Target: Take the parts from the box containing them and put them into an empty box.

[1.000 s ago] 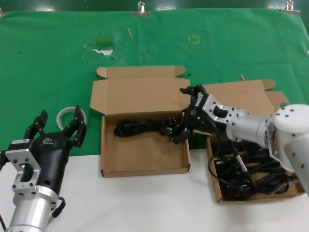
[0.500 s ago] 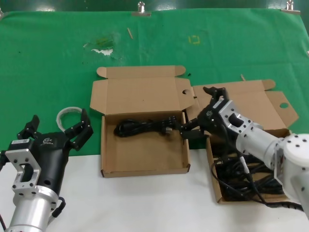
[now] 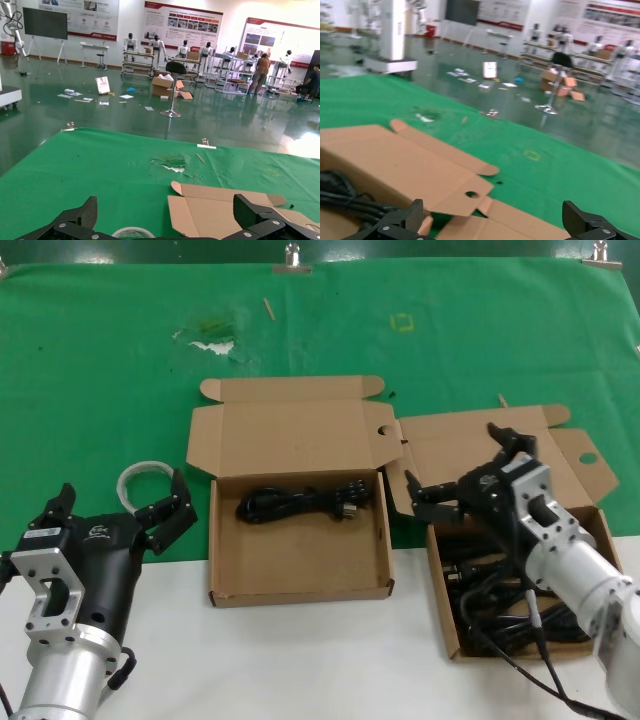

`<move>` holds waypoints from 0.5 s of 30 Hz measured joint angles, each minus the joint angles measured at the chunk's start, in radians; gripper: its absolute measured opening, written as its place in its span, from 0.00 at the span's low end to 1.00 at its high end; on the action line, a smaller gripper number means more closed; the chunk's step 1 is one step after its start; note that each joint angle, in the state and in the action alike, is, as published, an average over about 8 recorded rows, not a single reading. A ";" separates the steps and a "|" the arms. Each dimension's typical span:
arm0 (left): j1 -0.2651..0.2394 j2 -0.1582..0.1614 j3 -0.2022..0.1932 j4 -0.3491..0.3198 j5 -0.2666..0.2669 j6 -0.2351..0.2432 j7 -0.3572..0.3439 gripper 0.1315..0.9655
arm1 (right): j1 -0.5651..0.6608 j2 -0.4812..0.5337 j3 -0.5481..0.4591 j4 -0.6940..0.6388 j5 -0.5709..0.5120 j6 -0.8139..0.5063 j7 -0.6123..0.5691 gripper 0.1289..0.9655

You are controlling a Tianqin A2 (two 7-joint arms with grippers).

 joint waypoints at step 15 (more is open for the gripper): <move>0.000 0.000 0.000 0.000 0.000 0.000 0.000 1.00 | -0.249 0.033 0.067 0.315 0.064 0.212 0.142 1.00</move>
